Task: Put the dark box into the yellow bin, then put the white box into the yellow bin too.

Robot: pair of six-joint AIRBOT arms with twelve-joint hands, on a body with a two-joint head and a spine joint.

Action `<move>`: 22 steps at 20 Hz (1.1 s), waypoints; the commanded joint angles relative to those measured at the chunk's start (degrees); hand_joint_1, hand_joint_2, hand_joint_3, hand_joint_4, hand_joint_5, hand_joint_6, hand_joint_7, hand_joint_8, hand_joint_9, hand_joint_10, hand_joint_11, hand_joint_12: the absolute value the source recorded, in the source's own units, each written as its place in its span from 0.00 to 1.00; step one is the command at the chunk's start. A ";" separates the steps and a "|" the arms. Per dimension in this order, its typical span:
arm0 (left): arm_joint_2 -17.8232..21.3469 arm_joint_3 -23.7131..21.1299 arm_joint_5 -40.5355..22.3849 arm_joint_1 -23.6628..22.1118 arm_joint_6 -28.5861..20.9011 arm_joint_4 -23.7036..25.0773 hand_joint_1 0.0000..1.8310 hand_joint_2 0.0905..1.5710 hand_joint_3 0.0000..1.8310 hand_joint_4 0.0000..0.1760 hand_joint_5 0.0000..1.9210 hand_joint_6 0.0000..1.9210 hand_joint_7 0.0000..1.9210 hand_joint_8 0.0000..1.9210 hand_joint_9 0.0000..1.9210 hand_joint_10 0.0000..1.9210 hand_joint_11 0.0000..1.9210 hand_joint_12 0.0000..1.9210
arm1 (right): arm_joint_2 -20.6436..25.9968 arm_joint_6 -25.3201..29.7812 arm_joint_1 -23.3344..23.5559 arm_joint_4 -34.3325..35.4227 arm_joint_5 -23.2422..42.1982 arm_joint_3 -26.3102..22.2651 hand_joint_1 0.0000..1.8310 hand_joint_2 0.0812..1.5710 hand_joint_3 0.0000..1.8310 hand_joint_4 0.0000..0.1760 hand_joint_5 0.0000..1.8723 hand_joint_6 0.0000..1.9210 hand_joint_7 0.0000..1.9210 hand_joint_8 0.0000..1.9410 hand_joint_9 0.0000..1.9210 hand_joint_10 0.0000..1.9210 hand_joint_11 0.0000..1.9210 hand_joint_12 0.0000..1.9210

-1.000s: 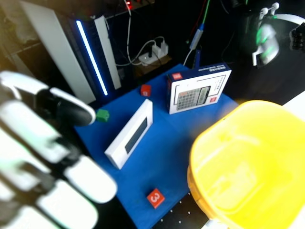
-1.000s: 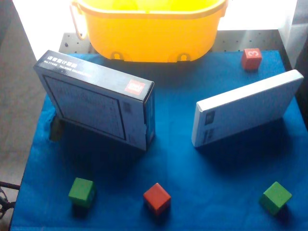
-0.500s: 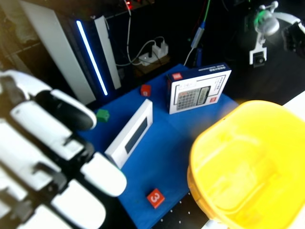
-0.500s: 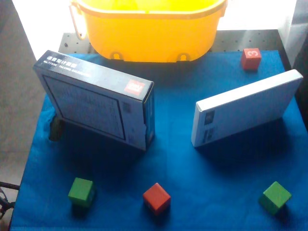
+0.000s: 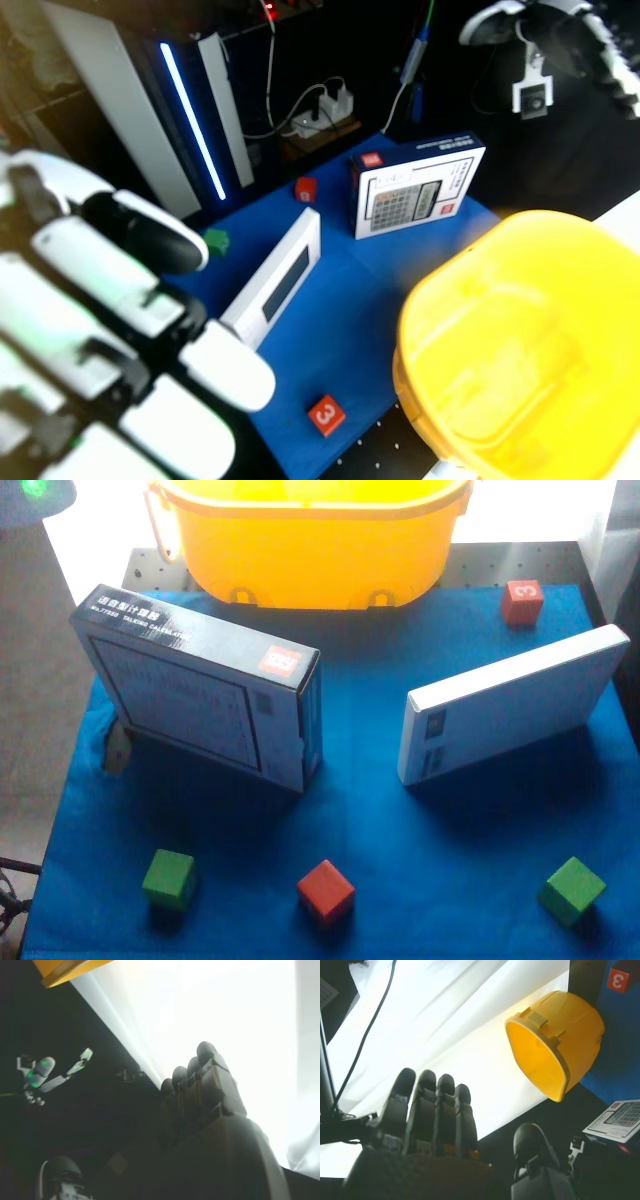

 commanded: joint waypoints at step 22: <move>-0.52 -2.29 3.17 -0.59 -5.65 15.33 0.34 0.40 0.01 0.26 0.09 0.00 0.09 0.00 0.08 0.00 0.05 0.08 | -2.19 0.04 -2.00 1.43 7.16 1.16 0.00 0.86 0.00 0.08 0.10 0.00 0.20 0.00 0.19 0.00 0.00 0.36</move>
